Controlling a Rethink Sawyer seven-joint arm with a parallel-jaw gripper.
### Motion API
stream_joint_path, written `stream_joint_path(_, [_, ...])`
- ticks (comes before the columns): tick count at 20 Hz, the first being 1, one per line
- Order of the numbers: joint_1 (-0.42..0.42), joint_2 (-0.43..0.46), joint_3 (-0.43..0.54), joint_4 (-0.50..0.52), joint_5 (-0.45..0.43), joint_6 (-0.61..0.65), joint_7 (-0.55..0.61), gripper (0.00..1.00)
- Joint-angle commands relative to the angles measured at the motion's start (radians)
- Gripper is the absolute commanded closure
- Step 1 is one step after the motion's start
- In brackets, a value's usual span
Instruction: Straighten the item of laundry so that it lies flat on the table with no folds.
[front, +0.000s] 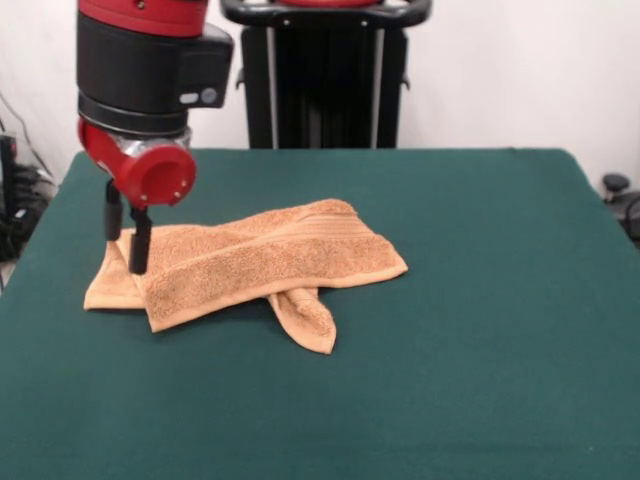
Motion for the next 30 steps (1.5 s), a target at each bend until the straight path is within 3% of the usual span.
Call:
stream_joint_path(1, [0.071,0.061,0.008,-0.021,0.071,0.129,0.298,0.0])
stream_joint_path(17, [0.146,0.135,-0.06,-0.096,0.134,0.166,0.309,0.0])
stream_joint_path(30, [0.145,0.198,-0.078,-0.14,0.084,0.158,0.199,0.0])
